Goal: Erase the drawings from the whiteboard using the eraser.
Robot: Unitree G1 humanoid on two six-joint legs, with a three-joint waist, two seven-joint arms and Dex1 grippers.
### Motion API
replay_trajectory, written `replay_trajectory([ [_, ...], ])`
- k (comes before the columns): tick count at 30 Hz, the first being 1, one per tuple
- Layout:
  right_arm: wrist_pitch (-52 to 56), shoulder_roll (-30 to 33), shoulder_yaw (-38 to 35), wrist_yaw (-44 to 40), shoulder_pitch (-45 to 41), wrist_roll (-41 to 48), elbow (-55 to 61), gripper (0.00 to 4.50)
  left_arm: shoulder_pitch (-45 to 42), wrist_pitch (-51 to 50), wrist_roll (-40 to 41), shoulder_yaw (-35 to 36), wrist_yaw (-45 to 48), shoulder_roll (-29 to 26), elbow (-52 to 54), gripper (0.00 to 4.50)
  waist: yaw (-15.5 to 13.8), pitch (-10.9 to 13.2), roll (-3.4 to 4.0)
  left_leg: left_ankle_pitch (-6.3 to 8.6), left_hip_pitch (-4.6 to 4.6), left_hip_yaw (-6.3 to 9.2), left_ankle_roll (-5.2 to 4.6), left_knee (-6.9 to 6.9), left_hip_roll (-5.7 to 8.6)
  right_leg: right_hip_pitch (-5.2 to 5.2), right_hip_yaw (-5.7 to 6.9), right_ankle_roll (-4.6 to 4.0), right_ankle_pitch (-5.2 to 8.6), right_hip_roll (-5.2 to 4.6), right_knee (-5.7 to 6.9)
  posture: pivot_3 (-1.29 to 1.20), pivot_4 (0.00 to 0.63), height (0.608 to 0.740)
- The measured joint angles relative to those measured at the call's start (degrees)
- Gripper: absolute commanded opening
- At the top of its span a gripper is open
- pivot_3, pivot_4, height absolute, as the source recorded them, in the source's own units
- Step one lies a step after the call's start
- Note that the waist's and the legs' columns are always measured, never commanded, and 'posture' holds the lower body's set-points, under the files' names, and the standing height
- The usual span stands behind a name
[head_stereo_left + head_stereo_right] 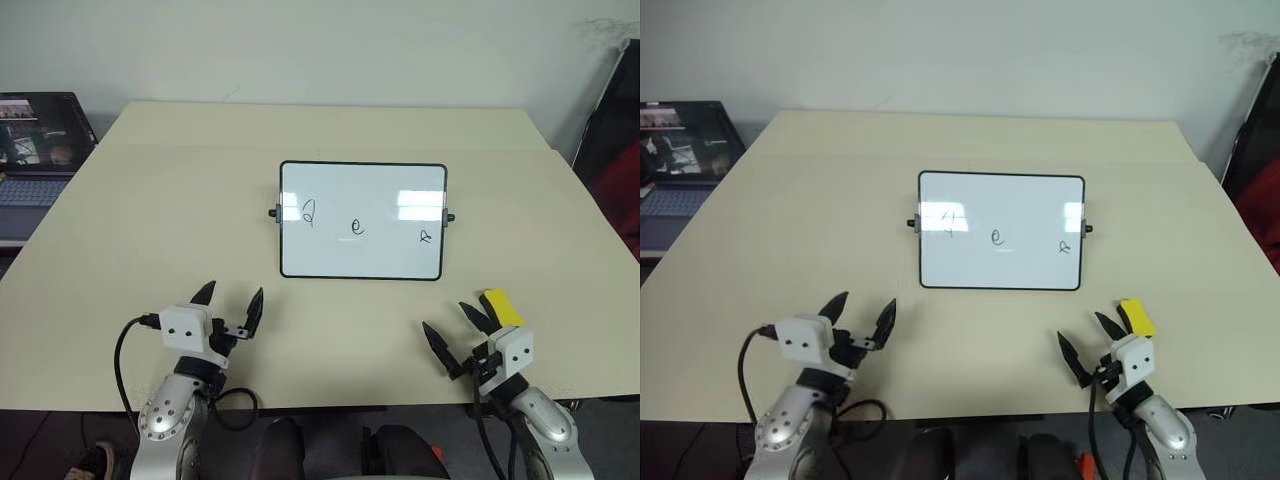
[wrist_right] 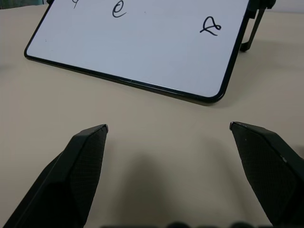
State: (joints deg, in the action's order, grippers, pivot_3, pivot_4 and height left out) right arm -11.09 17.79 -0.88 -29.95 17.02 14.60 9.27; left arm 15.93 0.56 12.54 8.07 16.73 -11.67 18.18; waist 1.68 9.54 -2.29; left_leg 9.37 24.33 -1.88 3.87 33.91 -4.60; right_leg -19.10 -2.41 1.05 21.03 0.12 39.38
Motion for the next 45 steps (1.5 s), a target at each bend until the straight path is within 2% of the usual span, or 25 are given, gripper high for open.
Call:
replay_trajectory([
  [7,3.7,0.5,-0.2,0.5,-1.0,0.0,0.2,4.47,-0.2,-1.5,-0.7,0.0,-1.4,0.0,0.3,4.5,0.0,0.0,0.01,0.0,0.0,0.0,0.0,0.0,0.01,0.0,-0.03,0.0,0.0,0.01,-0.01,0.0,0.15,0.74],
  [13,8.4,1.2,1.0,2.6,-0.4,-2.3,7.2,4.47,-0.3,-1.8,0.5,0.5,0.3,-1.4,1.0,4.5,0.0,0.0,0.02,0.0,0.0,0.0,0.0,0.0,-0.01,-0.02,-0.01,0.0,0.0,0.01,0.0,0.0,0.15,0.74],
  [17,15.9,2.6,5.2,4.1,0.3,-6.9,12.0,4.47,-1.2,-1.8,1.1,1.4,0.5,-2.1,0.9,4.5,0.0,0.0,0.01,0.0,0.0,0.02,0.0,0.0,0.0,-0.02,-0.01,0.0,0.0,0.01,0.0,0.0,0.15,0.74],
  [22,23.4,2.7,7.3,4.3,1.0,-6.4,18.0,4.47,-1.3,-4.1,2.2,1.4,1.7,-3.7,1.4,4.5,0.0,0.0,0.0,0.0,0.01,0.04,0.0,0.0,-0.01,-0.03,-0.02,0.01,0.01,0.01,0.0,0.0,0.15,0.74],
  [28,24.4,3.9,5.1,5.0,1.6,-6.3,23.3,4.47,-2.0,-7.9,7.5,1.3,9.3,-10.4,5.1,4.5,0.0,0.0,0.0,0.01,0.01,0.03,0.01,0.0,-0.01,-0.04,0.01,0.01,0.01,0.01,-0.01,0.0,0.15,0.74],
  [37,29.8,4.2,0.7,5.9,0.2,-2.3,30.0,4.47,-15.5,-19.4,19.4,1.0,26.0,-26.1,7.0,4.5,0.1,0.0,0.03,0.0,0.03,0.04,0.01,0.0,-0.01,-0.06,-0.01,0.01,0.01,0.06,0.06,0.0,0.15,0.74],
  [41,37.3,2.9,-6.6,10.7,-2.9,1.6,32.8,4.47,-21.3,-23.6,21.6,-2.4,35.0,-32.3,6.7,4.5,0.0,0.0,0.06,0.0,0.06,0.01,0.02,0.0,0.03,-0.08,0.01,0.02,0.01,0.1,0.08,0.0,0.15,0.74],
  [45,48.8,3.2,-14.1,15.5,-7.4,6.9,34.2,4.47,-29.3,-23.7,21.0,-6.6,40.4,-32.5,3.4,4.5,-0.1,0.0,0.09,0.0,0.06,-0.05,0.02,0.02,0.03,-0.07,0.03,0.02,0.0,0.28,0.08,0.0,0.15,0.74],
])
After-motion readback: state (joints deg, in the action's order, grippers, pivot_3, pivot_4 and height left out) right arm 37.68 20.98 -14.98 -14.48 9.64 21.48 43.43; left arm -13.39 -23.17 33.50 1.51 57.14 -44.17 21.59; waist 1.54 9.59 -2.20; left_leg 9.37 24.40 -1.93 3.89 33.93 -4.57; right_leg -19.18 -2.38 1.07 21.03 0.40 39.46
